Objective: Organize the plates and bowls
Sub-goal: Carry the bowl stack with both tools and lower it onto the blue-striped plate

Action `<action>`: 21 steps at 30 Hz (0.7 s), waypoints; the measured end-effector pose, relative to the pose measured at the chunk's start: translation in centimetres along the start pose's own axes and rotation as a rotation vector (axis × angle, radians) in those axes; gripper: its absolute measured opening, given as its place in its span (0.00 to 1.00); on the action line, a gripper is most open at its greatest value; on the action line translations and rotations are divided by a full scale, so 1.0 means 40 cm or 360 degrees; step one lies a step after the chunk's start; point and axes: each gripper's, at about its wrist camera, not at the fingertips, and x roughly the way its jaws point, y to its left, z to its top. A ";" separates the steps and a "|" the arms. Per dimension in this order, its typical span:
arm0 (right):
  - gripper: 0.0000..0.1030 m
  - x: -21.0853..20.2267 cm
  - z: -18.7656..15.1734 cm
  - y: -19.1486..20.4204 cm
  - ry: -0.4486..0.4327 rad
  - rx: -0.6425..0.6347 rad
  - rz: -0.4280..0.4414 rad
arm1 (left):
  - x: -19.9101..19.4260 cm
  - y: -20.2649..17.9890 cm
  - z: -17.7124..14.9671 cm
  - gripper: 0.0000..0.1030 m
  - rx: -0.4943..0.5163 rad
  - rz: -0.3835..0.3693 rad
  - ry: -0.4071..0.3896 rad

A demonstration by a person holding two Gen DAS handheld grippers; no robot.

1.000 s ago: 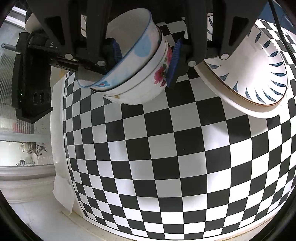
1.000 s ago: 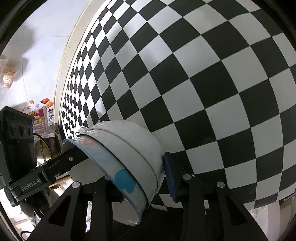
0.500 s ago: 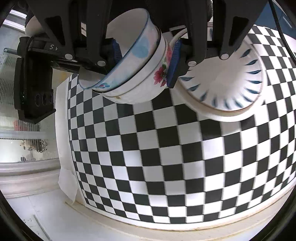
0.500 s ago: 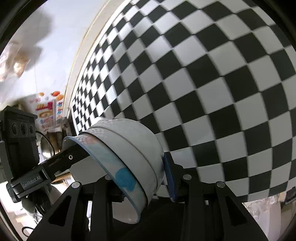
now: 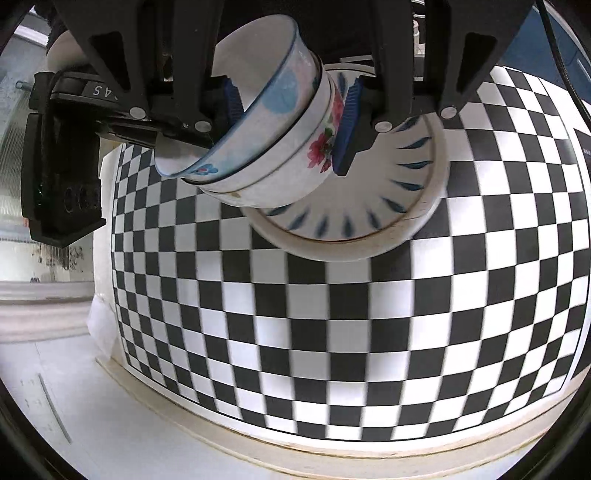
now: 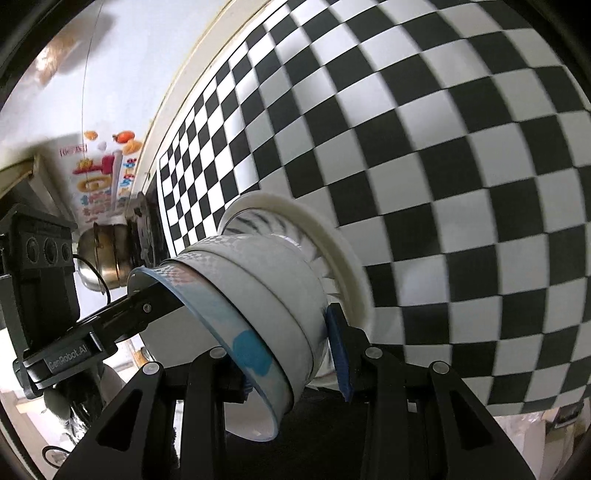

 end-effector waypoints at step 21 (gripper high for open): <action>0.36 0.120 0.036 0.103 0.0077 -0.0025 -0.0188 | 0.044 0.134 0.023 0.38 -0.0072 -0.0057 0.0075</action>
